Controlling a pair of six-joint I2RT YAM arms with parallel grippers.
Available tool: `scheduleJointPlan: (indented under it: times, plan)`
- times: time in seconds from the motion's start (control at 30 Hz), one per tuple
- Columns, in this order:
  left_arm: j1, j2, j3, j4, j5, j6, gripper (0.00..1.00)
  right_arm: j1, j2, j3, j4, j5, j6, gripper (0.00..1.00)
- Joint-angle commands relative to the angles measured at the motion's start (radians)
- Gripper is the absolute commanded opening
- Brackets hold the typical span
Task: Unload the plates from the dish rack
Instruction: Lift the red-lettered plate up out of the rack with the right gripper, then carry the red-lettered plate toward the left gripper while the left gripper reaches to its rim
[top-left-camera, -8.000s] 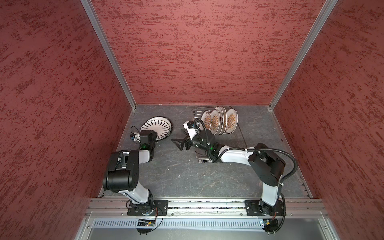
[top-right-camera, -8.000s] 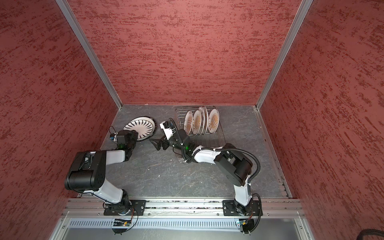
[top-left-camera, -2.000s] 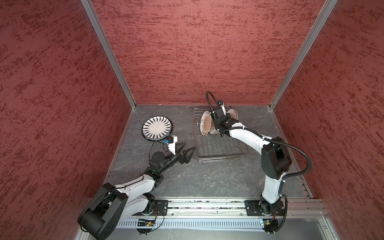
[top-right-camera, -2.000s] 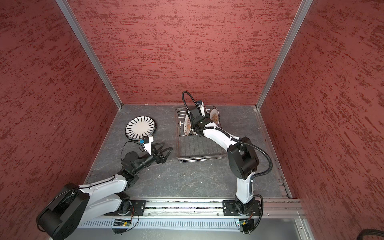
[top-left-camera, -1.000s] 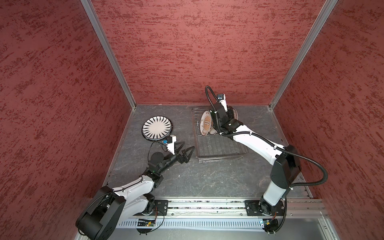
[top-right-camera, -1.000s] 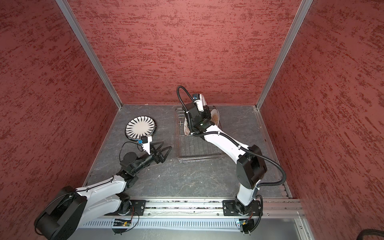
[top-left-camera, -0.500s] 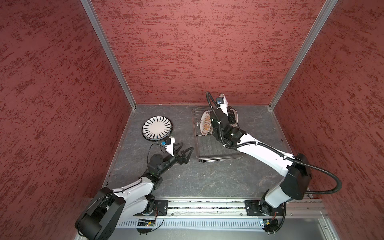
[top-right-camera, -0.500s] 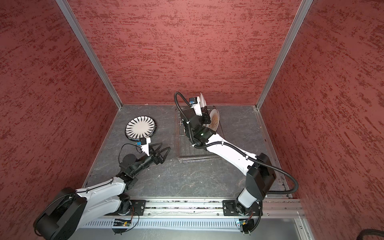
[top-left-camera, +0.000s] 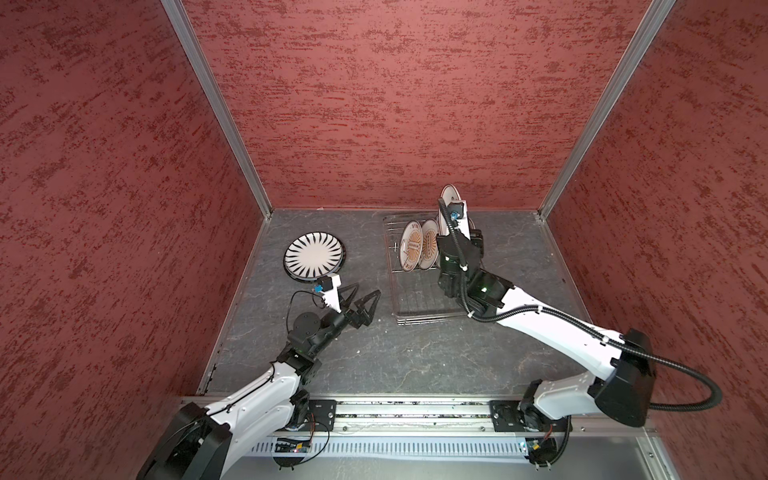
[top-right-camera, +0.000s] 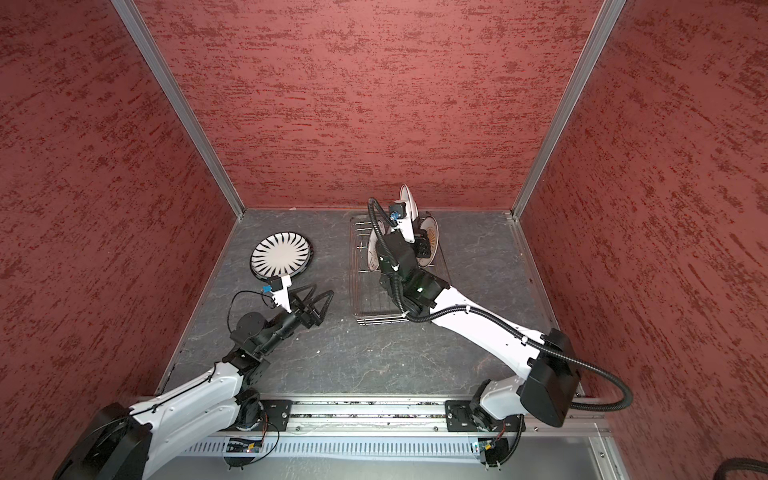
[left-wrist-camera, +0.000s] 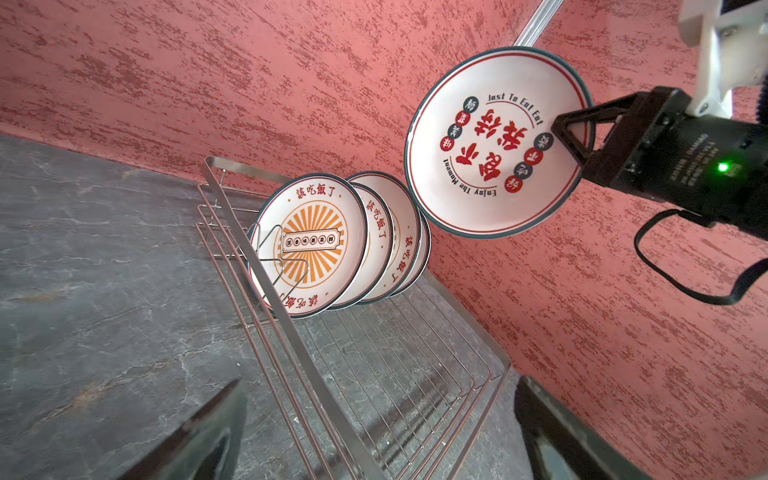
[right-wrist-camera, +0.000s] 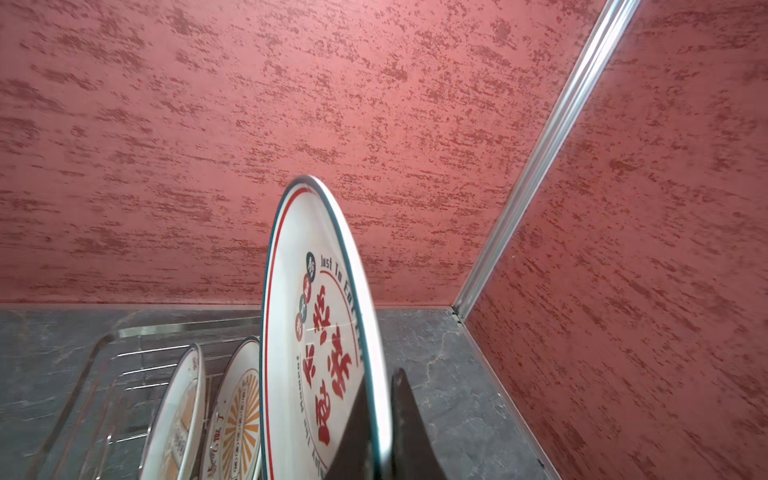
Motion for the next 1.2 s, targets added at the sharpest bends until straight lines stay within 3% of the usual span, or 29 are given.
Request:
scheduleJointPlan:
  times: [0.0,0.2,0.5,0.63,1.0,1.07,1.17]
  plan:
    - [0.008,-0.052,-0.02,-0.08,-0.052,-0.026,1.0,0.006,-0.111,-0.046,0.025,-0.176,0.13,0.0]
    - [0.062,-0.106,-0.035,-0.107,0.005,-0.086,0.99,0.004,-0.256,-0.156,0.039,-0.445,0.25,0.0]
    - [0.118,-0.087,-0.072,0.055,0.251,-0.225,0.99,0.003,-0.289,-0.216,0.055,-0.889,0.386,0.0]
    - [0.117,-0.133,-0.115,0.122,0.28,-0.298,1.0,0.001,-0.278,-0.236,0.077,-0.986,0.421,0.0]
    - [0.139,-0.314,-0.129,-0.03,0.26,-0.342,0.99,-0.006,-0.201,-0.268,0.197,-1.27,0.525,0.0]
    - [0.16,-0.319,-0.129,-0.051,0.26,-0.366,0.88,-0.006,-0.184,-0.272,0.215,-1.274,0.53,0.0]
    - [0.206,-0.303,-0.146,-0.014,0.281,-0.41,0.65,-0.006,-0.156,-0.269,0.22,-1.265,0.529,0.0]
